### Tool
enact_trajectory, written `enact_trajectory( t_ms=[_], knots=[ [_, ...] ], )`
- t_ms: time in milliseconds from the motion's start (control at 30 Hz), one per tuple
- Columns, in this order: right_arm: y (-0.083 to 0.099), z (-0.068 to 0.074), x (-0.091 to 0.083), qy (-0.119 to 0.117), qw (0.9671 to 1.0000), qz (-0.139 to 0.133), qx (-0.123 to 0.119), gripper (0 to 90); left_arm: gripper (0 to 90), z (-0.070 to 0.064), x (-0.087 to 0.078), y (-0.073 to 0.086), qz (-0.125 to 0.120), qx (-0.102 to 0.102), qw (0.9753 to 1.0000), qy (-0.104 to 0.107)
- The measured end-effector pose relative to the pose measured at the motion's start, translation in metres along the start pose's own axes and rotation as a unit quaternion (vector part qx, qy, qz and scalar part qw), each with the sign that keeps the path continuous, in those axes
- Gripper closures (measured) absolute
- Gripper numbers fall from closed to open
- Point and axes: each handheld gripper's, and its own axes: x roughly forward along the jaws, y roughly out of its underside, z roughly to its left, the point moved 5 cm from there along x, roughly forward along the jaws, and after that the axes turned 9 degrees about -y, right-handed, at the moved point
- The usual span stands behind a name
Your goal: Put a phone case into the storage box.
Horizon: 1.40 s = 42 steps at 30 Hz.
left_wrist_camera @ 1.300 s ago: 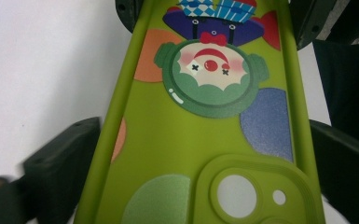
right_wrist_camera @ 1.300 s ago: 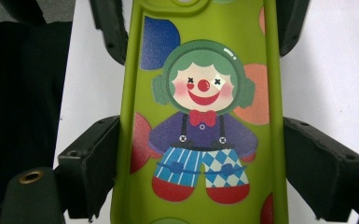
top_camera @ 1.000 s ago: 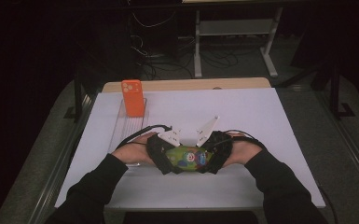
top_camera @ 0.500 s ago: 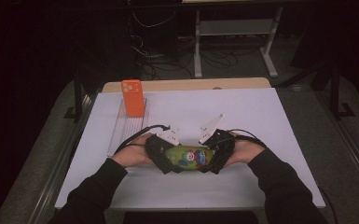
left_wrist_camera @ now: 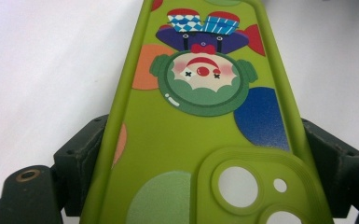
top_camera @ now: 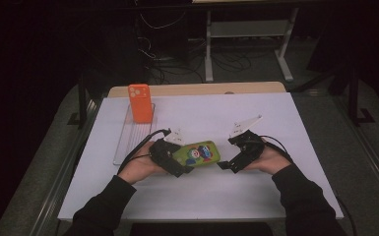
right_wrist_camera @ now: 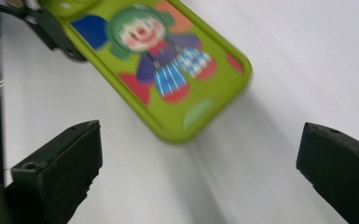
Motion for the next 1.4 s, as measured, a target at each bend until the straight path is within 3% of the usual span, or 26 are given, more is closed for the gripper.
enact_trajectory(
  t_ms=[233,300,367,500,667,800,900,1100,1200,1400],
  knots=[
    [0.014,-0.002,0.000,0.041,0.9982,-0.017,0.039,0.0,14.8,0.000,0.003,-0.001,-0.003,-0.049,0.9980,-0.039],
    [0.017,-0.001,0.000,0.064,0.9960,-0.026,0.057,0.0,14.8,0.001,0.004,0.001,0.004,-0.053,0.9972,-0.052],
    [0.019,0.000,0.003,0.064,0.9941,-0.040,0.079,0.0,14.8,0.001,0.005,0.003,0.006,-0.058,0.9962,-0.066],
    [0.024,0.002,0.009,0.076,0.9901,-0.065,0.099,0.0,14.8,0.005,0.006,0.007,0.010,-0.076,0.9945,-0.072],
    [0.026,0.003,0.019,0.086,0.9892,-0.067,0.098,0.0,14.8,0.006,0.003,0.007,0.004,-0.086,0.9938,-0.070],
    [0.024,0.002,0.022,0.094,0.9884,-0.076,0.093,0.0,14.8,0.009,0.002,0.008,0.006,-0.094,0.9931,-0.069],
    [0.023,0.003,0.023,0.104,0.9889,-0.075,0.075,0.0,14.8,0.009,0.002,0.010,0.006,-0.102,0.9927,-0.065],
    [0.021,0.005,0.023,0.132,0.9885,-0.068,0.031,0.0,14.8,0.009,0.003,0.011,0.005,-0.098,0.9932,-0.063],
    [0.021,0.005,0.022,0.152,0.9866,-0.058,-0.008,0.0,14.9,0.008,0.003,0.011,0.006,-0.099,0.9932,-0.061],
    [0.019,0.010,0.025,0.181,0.9809,-0.051,-0.048,0.0,14.9,0.008,0.002,0.010,0.006,-0.101,0.9933,-0.056]
  ],
)
